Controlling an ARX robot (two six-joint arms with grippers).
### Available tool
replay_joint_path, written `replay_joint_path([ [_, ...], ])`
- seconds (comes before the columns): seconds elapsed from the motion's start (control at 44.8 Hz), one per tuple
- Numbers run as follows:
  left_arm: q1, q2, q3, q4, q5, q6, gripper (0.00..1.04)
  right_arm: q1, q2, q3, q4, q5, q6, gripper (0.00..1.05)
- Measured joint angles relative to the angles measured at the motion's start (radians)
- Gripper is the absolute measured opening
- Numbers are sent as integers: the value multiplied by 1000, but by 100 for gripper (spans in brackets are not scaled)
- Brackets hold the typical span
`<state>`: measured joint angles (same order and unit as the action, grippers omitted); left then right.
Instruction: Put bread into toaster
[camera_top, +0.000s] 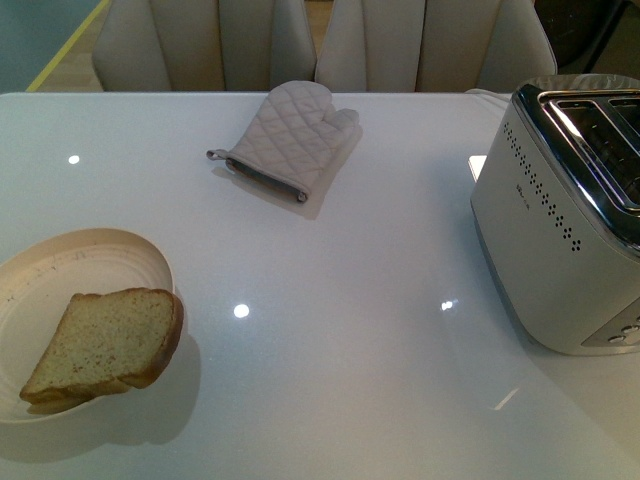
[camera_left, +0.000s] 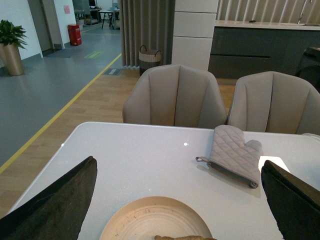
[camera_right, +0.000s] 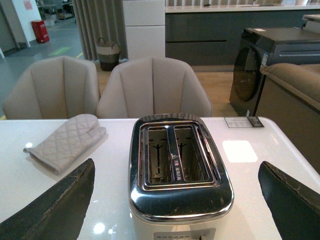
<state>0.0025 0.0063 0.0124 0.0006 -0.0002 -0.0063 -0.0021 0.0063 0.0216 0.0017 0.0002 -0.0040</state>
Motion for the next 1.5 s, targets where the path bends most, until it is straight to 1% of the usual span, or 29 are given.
replay_joint_path([
  [0.045, -5, 42, 37, -105, 0, -80, 98, 0, 0, 0, 0, 0, 0, 96],
  [0.089, -10, 155, 108, -251, 4, -217, 98, 0, 0, 0, 0, 0, 0, 96],
  [0.112, -8, 203, 128, -275, 16, -270, 98, 0, 0, 0, 0, -1, 0, 96],
  [0.156, 7, 267, 150, -267, 40, -355, 98, 0, 0, 0, 0, 0, 0, 96],
  [0.223, 58, 358, 173, -187, 92, -414, 98, 0, 0, 0, 0, 0, 0, 96],
  [0.268, 112, 451, 180, -96, 135, -425, 98, 0, -1, 0, 0, 0, 0, 96],
  [0.335, 187, 624, 182, 64, 179, -422, 98, 0, -1, 0, 0, 0, 0, 96],
  [0.402, 267, 868, 195, 273, 201, -394, 98, 0, -1, 0, 0, 0, 0, 96],
  [0.447, 304, 1013, 209, 384, 212, -373, 98, 0, -1, 0, 0, 0, 0, 96],
  [0.492, 337, 1178, 231, 499, 226, -341, 98, 0, -1, 0, 0, 0, 0, 96],
  [0.559, 365, 1386, 260, 613, 247, -298, 98, 0, -1, 0, 0, 0, 0, 96],
  [0.626, 381, 1565, 289, 687, 277, -270, 98, 0, -1, 0, 0, 0, 0, 96],
  [0.67, 385, 1665, 313, 725, 297, -259, 98, 0, -1, 0, 0, 0, 0, 96],
  [0.737, 386, 1810, 356, 771, 296, -232, 98, 0, -1, 0, 0, 0, 0, 96],
  [0.894, 396, 2066, 453, 797, 273, -170, 98, 0, -1, 0, 0, 0, 0, 96],
  [1.028, 409, 2192, 521, 792, 242, -114, 98, 0, -1, 0, 0, 0, 0, 96],
  [1.184, 414, 2277, 578, 777, 220, -75, 97, 0, -1, 0, 0, 0, 0, 96],
  [1.296, 404, 2306, 601, 768, 206, -66, 77, 0, -1, 0, 0, 0, 0, 96],
  [1.408, 370, 2325, 619, 752, 198, -66, 54, 0, -1, 0, 0, 0, 0, 96],
  [1.475, 353, 2338, 625, 749, 187, -66, 43, 0, -1, 0, 0, 0, 0, 96],
  [1.497, 344, 2345, 627, 745, 182, -66, 38, 0, -1, 0, 0, 0, 0, 96],
])
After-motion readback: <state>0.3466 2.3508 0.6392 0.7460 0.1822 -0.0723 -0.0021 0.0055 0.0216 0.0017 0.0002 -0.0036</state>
